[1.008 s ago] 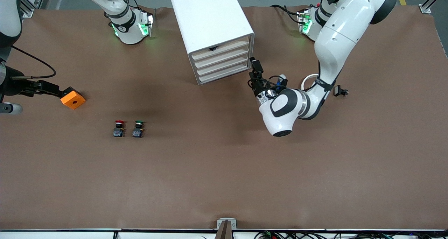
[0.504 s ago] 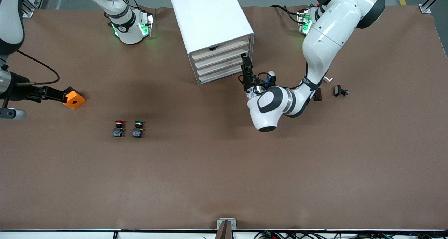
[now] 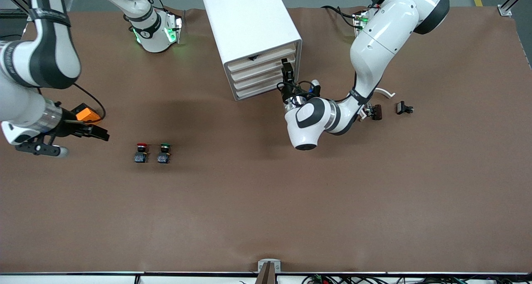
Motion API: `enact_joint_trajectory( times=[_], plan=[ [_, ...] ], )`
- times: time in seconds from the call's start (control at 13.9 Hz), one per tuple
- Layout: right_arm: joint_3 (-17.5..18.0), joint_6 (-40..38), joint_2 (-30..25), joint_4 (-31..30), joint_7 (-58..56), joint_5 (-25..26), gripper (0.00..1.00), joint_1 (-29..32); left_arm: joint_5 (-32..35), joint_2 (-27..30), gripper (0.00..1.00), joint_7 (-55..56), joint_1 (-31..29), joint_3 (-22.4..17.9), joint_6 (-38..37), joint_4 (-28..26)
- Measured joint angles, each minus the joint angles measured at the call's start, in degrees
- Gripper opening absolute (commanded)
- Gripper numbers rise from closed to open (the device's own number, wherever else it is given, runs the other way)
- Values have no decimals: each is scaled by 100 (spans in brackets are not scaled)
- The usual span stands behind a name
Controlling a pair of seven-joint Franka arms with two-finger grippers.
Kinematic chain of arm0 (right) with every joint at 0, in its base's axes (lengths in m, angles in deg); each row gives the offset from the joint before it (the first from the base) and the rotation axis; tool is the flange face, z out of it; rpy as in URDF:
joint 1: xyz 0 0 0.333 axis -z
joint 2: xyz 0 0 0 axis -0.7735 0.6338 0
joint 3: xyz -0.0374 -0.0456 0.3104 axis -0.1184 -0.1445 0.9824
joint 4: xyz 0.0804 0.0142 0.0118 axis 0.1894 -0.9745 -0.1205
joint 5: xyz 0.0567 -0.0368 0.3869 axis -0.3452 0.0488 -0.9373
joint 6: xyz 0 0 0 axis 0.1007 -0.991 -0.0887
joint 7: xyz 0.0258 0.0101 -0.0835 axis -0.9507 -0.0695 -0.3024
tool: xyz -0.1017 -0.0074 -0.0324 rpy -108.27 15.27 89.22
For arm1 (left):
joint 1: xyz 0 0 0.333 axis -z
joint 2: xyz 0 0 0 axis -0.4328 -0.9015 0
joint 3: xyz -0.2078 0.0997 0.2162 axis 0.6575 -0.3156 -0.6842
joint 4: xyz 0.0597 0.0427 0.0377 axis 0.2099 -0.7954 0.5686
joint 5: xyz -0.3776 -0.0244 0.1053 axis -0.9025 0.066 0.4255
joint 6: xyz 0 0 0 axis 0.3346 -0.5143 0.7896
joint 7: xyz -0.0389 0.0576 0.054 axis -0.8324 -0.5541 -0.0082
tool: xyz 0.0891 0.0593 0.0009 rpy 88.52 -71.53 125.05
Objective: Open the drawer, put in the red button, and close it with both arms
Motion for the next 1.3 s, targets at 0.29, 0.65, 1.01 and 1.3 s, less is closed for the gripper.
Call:
enact_joint_trajectory(
  times=[0.29, 0.65, 1.01, 1.3],
  plan=[
    [1, 1261, 147, -640, 71, 5, 100, -92, 0, -84, 17, 0, 38, 4, 0, 1],
    [-4, 2749, 1172, -819, -102, 6, 100, -91, 1, -107, 8, 9, 92, -1, 8, 13],
    [16, 3144, 1803, -774, -162, 6, 100, -133, 0, -126, 9, 9, 89, -3, 8, 22],
    [20, 3126, 1920, -760, -173, 6, 100, -142, 0, -129, 10, 9, 18, -48, 8, 61]
  ],
)
